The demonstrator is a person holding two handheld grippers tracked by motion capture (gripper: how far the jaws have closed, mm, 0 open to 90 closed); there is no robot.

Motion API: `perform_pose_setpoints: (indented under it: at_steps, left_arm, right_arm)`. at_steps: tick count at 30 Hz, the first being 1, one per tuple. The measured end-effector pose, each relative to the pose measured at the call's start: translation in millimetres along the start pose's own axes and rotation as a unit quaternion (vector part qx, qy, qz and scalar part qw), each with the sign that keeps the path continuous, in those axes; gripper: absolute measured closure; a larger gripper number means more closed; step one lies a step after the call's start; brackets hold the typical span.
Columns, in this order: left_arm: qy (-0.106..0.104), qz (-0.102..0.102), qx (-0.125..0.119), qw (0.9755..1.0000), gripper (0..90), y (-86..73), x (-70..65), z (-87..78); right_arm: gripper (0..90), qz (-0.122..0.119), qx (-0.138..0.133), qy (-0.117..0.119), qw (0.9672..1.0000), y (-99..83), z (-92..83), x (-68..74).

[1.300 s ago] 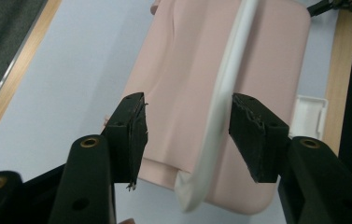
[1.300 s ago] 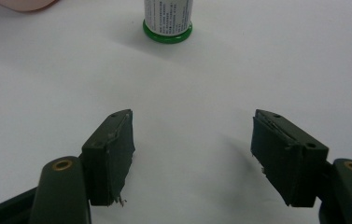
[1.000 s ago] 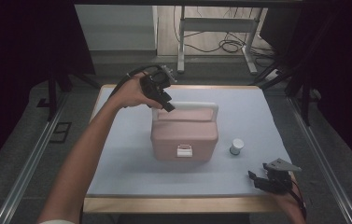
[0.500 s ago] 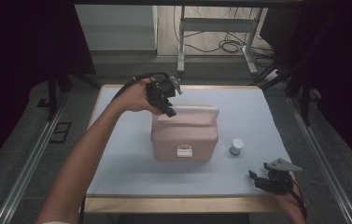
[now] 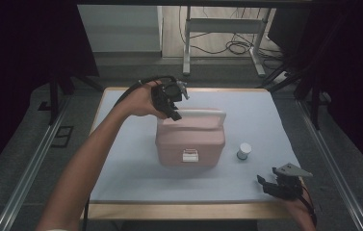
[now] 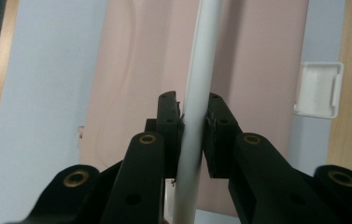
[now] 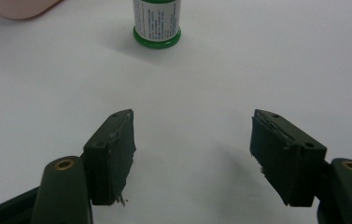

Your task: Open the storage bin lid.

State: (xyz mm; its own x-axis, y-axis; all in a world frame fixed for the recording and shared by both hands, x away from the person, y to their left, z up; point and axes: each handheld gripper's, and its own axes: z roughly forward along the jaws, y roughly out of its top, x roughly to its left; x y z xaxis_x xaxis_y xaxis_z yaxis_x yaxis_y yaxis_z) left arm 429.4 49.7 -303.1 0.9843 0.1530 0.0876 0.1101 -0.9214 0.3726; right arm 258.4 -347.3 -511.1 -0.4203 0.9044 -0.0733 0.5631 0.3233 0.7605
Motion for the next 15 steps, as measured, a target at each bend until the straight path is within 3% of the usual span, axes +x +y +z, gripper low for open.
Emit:
perform_pose_setpoints:
  at_steps: [15]
  left_arm:
    - [-0.021,-0.002,-0.027,0.9994,78.2,2.7,18.6,-13.9]
  right_arm:
    - [46.4,-0.004,-0.021,0.009,0.9997,10.8,-12.1,3.8]
